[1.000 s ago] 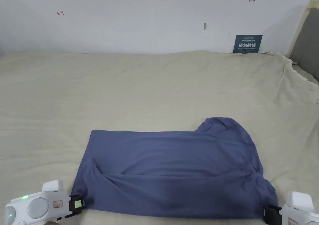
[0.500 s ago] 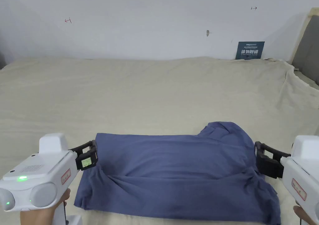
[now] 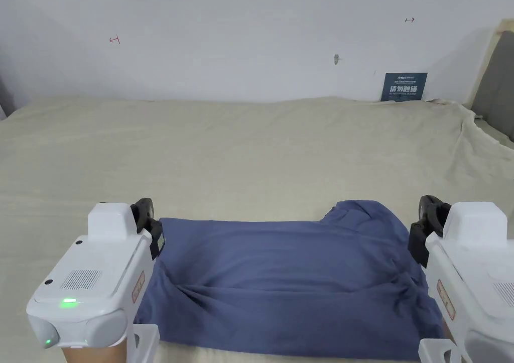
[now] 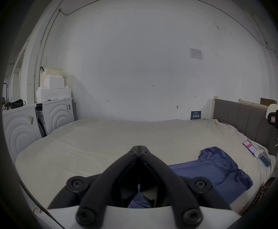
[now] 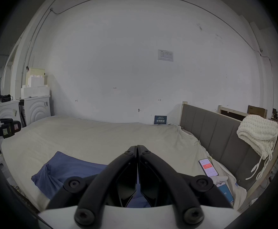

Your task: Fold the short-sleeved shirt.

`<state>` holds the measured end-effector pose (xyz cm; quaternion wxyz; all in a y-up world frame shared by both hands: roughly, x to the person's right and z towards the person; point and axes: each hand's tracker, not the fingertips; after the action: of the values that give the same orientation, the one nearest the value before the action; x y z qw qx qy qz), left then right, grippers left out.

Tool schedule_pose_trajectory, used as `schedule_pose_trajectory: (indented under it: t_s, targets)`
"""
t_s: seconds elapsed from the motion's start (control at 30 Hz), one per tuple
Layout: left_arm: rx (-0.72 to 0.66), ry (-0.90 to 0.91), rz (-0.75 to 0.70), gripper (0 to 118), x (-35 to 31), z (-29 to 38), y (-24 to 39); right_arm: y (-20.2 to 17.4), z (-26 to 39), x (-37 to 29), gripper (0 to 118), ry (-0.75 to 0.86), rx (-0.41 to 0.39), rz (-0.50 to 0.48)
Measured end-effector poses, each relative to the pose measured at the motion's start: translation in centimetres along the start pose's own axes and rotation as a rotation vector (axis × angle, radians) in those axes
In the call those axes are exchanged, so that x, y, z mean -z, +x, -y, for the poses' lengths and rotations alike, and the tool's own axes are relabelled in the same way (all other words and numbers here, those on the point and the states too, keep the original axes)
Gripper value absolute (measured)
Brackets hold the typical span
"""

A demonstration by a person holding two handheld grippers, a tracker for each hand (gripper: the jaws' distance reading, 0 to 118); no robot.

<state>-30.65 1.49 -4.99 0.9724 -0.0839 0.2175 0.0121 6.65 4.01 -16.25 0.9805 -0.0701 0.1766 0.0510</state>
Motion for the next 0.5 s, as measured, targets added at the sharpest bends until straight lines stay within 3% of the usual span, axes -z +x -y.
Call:
schedule_pose_trajectory:
  t_s: [0.27,0.5]
  targets:
    - [-0.019,-0.071,0.028,0,3.3,-0.4,-0.4,0.3,0.2,2.2,0,-0.023,0.008,-0.014]
    - [-0.035,-0.214,0.075,0,11.0,-0.4,-1.3,0.5,0.1,6.3,0,-0.051,0.006,-0.025]
